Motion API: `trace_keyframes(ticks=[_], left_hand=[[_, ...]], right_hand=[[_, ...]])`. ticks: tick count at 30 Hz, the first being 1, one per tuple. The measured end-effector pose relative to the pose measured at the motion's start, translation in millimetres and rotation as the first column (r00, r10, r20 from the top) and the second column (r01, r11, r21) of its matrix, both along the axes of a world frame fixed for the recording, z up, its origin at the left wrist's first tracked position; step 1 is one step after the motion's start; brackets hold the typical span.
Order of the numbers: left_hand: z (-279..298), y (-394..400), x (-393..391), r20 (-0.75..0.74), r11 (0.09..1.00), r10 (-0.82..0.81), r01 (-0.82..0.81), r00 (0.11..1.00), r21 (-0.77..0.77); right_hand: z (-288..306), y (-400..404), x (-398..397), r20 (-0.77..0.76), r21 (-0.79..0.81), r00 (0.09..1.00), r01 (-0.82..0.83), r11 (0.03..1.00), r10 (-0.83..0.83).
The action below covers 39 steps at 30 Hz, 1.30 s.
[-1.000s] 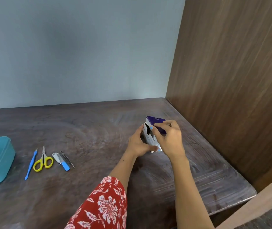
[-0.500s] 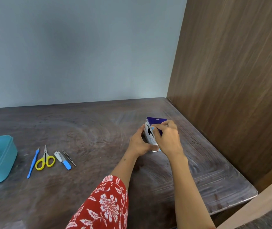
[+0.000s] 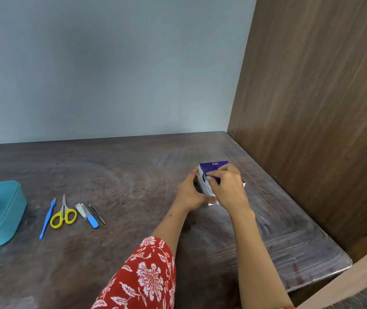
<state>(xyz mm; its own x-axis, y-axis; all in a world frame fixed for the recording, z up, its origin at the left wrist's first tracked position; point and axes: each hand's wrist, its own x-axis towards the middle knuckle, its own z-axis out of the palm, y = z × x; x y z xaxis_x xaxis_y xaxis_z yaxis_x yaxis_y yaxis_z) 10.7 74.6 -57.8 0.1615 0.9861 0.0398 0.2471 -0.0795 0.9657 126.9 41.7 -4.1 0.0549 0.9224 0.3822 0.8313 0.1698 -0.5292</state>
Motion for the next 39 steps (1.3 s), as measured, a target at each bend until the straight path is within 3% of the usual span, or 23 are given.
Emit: trace_keyframes(ticks=[6,15,20,27,32,39], left_hand=[[2,-1,0,-0.015,1.0,-0.005,0.005,1.0,-0.014],[15,-11,-21,-0.082,0.994,0.011,-0.019,0.997,-0.105],[43,-37,-56,-0.064,0.983,0.179,-0.176,0.982,0.05],[99,-109,-123,-0.077,0.86,0.45,-0.409,0.89,0.306],[114,-162,-162,-0.049,0.793,0.556,-0.512,0.83,0.33],[111,-210,-194,-0.04,0.726,0.657,-0.617,0.753,0.303]], right_hand=[[3,2,-4,0.029,-0.035,0.999,0.032,0.999,-0.031],[36,-9,-13,-0.153,0.032,0.988,0.027,0.999,-0.022],[64,-24,-32,-0.28,0.132,0.96,0.035,0.991,0.003],[96,-76,-84,-0.412,0.27,0.899,-0.034,0.962,0.147],[104,-114,-114,-0.466,0.31,0.843,-0.131,0.942,0.27],[98,-144,-150,-0.516,0.257,0.817,-0.139,0.956,0.257]])
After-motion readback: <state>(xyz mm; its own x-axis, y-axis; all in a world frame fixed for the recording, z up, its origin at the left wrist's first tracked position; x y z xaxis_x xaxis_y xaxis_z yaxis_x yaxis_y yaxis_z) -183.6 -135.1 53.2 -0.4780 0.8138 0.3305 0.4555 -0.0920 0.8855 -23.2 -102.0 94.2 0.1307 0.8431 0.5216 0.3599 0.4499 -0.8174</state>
